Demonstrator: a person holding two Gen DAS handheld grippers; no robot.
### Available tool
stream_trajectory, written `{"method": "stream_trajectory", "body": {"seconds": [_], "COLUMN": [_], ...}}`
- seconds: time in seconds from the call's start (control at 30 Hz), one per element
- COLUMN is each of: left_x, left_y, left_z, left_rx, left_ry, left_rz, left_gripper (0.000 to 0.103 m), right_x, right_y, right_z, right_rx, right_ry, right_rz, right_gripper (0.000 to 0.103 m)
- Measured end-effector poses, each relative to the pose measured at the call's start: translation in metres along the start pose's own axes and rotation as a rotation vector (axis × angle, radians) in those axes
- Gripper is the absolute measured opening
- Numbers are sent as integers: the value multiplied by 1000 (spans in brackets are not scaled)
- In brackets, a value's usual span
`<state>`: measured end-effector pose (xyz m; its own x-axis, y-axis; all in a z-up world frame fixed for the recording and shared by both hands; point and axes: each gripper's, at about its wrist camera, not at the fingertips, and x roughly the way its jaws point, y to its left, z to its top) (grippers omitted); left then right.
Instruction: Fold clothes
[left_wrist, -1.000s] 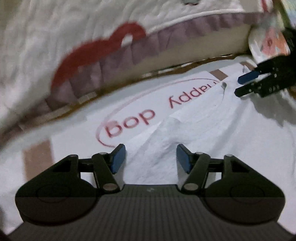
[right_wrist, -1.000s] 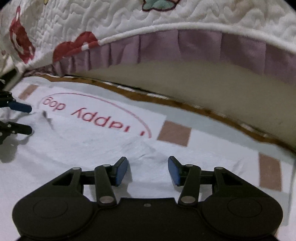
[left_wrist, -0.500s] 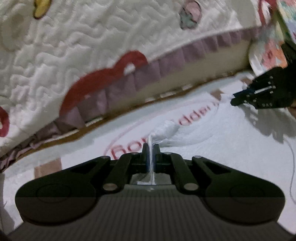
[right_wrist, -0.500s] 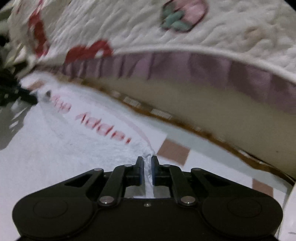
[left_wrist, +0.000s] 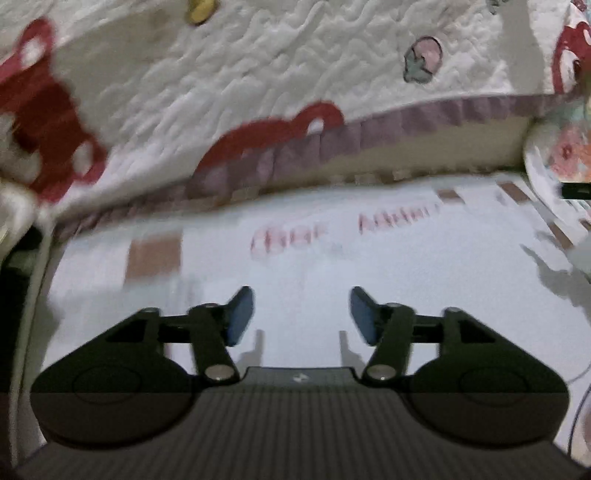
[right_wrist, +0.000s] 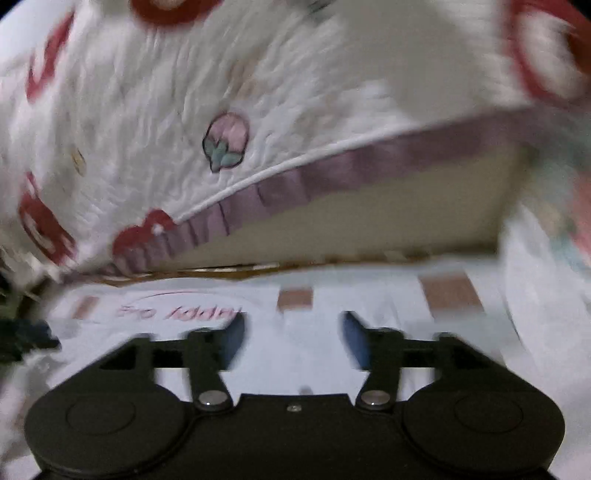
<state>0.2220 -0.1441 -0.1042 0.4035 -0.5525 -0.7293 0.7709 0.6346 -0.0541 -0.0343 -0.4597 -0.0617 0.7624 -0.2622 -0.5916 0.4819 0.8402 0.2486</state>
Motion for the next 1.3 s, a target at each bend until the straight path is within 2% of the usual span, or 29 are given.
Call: {"method": "stream_trajectory", "body": {"seconds": [0.1,0.17,0.27,0.37,0.4,0.47,0.57,0.7,0.8,0.87,0.93,0.97,1.0,1.07,1.13,1.2,1.3], "left_x": [-30,-43,-56,-62,-64,-68,-74,-68,-54,-54,-54,-54,-55,-55,-62,-67,-61], "left_y": [13,26,50,68,68,67,55,37,33,39,46,46,43,37,27,21,24], "left_z": [-34,-54,-86,-116,-121,-132,-128,-123,-124,-124,-125,-125,-124,-122,-118,-116,-117], "left_rx": [-89,-189,-352,-499,-509,-520,-442,-368,-374,-415,-457,-449,-433,-398,-320,-288,-303], "left_ry": [71,115,165,224,232,245,219,213,262,251,237,234,235,238,219,206,229], "left_rz": [24,44,14,-57,-76,-111,-104,-171,-225,-255,-285,-302,-307,-315,-289,-281,-282], "left_gripper": [62,64,66,66,66,66,66,66,68,69,57,34,17,9,9,9,13], "right_x": [-40,-59,-71,-69,-68,-67,-61,-54,-56,-56,-55,-55,-54,-55,-55,-53,-51], "right_y": [-23,-34,-51,-63,-67,-70,-63,-53,-47,-44,-42,-42,-42,-43,-43,-40,-34], "right_z": [-50,-83,-118,-131,-135,-141,-145,-149,-149,-150,-150,-150,-150,-151,-152,-152,-151], "right_rx": [25,82,233,385,463,573,606,634,616,592,569,562,560,559,551,520,463], "right_ry": [118,150,155,146,141,110,86,49,34,28,23,21,18,10,2,4,12], "right_rz": [-49,-91,-96,-159,-176,-152,-107,-83,-109,-120,-126,-127,-126,-122,-121,-129,-144], "right_gripper": [71,71,71,71,71,72,73,73,72,72,72,72,72,72,72,72,73]}}
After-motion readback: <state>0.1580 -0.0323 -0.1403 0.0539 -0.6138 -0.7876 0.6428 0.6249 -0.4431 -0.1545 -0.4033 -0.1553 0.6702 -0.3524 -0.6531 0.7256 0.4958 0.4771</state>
